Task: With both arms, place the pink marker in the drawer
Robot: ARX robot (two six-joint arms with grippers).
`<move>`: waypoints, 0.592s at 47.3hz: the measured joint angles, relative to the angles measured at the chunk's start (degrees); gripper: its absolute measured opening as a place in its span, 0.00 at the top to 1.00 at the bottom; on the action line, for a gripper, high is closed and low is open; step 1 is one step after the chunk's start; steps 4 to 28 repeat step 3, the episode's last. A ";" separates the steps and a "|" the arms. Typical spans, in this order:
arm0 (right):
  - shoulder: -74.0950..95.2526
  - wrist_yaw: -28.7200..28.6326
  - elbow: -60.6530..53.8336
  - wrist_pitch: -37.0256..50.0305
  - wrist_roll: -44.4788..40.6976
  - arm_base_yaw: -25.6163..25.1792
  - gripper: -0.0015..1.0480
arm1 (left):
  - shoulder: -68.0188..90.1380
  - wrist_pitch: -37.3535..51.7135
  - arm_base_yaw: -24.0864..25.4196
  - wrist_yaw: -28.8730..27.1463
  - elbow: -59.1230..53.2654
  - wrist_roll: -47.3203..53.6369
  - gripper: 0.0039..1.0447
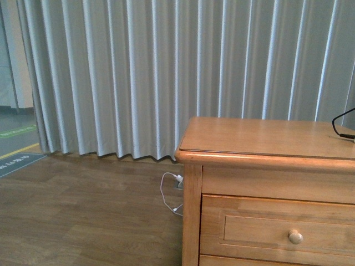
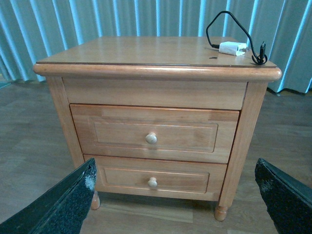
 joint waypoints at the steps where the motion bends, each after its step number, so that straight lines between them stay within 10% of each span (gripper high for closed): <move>1: 0.00 0.00 0.00 0.00 0.00 0.00 0.09 | 0.00 0.00 0.00 0.02 0.00 0.00 0.06; 28: 0.00 0.00 0.00 0.00 0.00 0.00 0.09 | 0.00 0.00 0.00 0.00 0.00 0.00 0.06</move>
